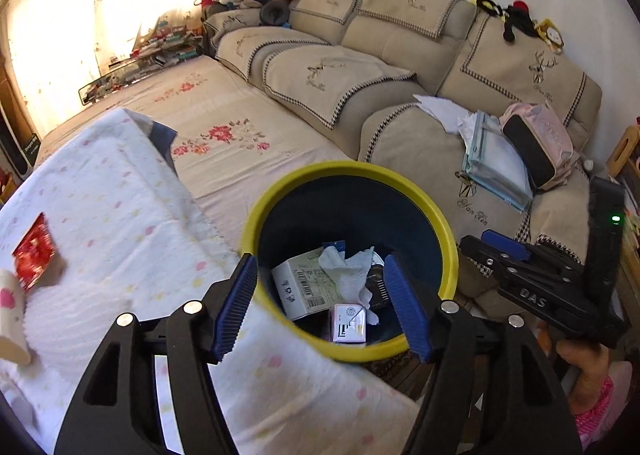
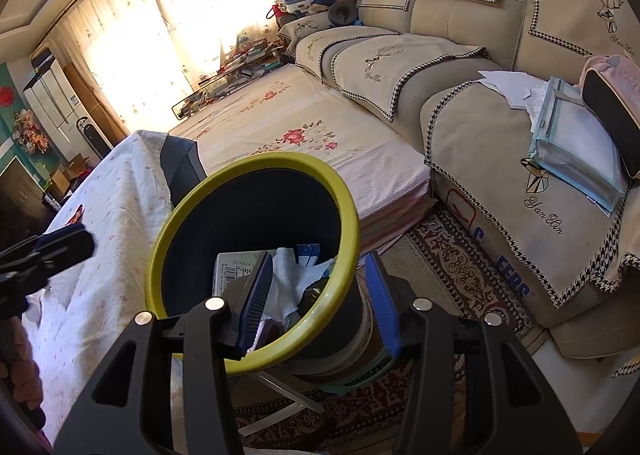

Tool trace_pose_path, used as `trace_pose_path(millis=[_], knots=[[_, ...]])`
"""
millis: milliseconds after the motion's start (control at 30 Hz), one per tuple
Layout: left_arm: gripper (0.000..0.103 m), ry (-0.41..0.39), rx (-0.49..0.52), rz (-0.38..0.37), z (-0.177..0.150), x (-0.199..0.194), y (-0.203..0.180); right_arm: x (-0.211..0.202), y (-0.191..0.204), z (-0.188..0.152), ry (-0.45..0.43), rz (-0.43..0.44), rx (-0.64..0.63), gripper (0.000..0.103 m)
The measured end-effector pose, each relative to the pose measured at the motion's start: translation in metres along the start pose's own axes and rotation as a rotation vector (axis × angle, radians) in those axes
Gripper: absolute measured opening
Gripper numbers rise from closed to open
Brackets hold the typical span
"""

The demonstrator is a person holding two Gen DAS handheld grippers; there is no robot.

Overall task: Collect trash
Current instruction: 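Reach the right tool to the white dotted cup and grasp its rim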

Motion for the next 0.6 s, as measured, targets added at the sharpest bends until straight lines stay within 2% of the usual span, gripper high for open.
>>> trace_pose_path(millis=[267,367,600], knots=[[0.07,-0.111,-0.092,0.034,-0.052,-0.1,0.027,-0.001,0.029,-0.003,0.009,0.03,-0.06,0.046],[0.073,-0.16,-0.141,0.079,-0.078,-0.142,0.044,-0.003,0.05,-0.005,0.013,0.055,-0.102,0.046],[0.077,-0.247,-0.285,0.243,-0.15,-0.229,0.093,-0.012,0.119,-0.015,0.017,0.137,-0.225,0.047]])
Point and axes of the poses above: each gripper's, at about its wrist camera, not at the fingertips, and x roughly the way its jaws point, y to its left, z to its top, the point moved 4 cm from there along x, roughly the way its jaws point, and after that the axes turned 8 degrees about -z, right-handed, at the moved point
